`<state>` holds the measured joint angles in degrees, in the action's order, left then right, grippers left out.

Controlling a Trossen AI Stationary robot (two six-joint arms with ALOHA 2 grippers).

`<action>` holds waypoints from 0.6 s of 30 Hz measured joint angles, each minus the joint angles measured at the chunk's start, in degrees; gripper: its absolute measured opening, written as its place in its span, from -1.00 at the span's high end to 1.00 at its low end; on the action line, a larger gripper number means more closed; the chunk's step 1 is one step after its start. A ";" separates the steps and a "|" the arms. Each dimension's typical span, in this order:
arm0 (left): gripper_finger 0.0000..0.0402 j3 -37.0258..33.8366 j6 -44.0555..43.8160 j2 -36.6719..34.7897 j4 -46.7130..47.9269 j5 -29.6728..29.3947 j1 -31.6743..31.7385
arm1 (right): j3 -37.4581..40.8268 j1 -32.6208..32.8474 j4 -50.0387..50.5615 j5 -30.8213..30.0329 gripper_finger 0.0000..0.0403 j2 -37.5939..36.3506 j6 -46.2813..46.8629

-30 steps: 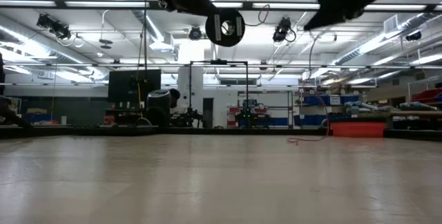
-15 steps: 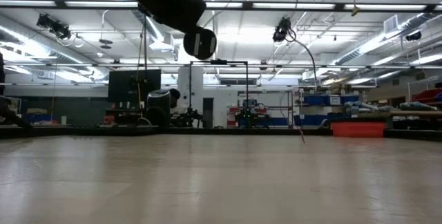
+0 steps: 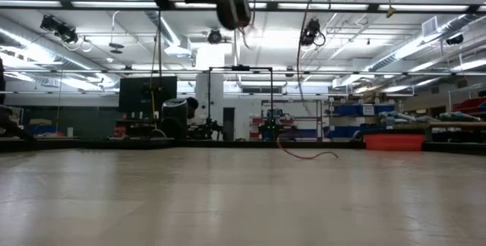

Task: Coil cords
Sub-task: Uncoil the red wire from the black spool

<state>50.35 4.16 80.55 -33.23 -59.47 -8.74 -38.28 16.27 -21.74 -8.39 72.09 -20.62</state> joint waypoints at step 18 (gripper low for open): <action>1.00 0.00 11.90 -0.02 18.87 22.92 -0.94 | 0.02 -11.50 38.21 -50.66 1.00 -8.12 26.92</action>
<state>50.35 16.07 80.53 -14.36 -36.55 -9.69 -38.26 4.77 16.48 -59.05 63.98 6.30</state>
